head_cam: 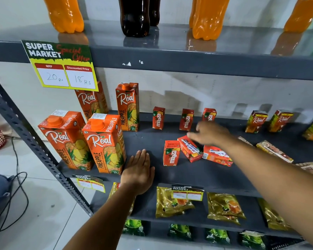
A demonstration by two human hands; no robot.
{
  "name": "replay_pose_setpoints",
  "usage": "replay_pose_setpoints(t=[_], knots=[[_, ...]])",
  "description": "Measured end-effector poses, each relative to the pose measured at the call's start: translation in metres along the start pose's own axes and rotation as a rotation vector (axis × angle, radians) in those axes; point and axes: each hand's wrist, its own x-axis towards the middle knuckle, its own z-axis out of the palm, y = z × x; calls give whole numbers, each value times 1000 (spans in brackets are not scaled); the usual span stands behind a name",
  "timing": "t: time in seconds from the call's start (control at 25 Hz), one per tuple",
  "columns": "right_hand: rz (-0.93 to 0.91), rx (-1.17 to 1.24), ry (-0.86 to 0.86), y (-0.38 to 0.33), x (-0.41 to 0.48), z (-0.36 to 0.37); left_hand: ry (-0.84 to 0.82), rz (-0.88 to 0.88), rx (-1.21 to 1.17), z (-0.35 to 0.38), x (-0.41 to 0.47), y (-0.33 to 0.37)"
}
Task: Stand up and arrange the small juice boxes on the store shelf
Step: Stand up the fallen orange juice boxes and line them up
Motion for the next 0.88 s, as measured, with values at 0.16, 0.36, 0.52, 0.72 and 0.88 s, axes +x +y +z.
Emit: replay_pose_setpoints(t=[0.16, 0.36, 0.52, 0.72, 0.88], knots=[[113, -143, 2, 26, -15, 62, 9, 3, 17, -1, -1, 1], [212, -207, 95, 20, -13, 83, -4, -8, 33, -1, 1, 2], [125, -108, 181, 22, -10, 54, -3, -6, 25, -1, 0, 1], [-401, -319, 48, 33, -10, 1, 7, -6, 36, 1, 1, 1], [-688, -514, -50, 40, -16, -12, 9, -11, 49, 2, 1, 1]])
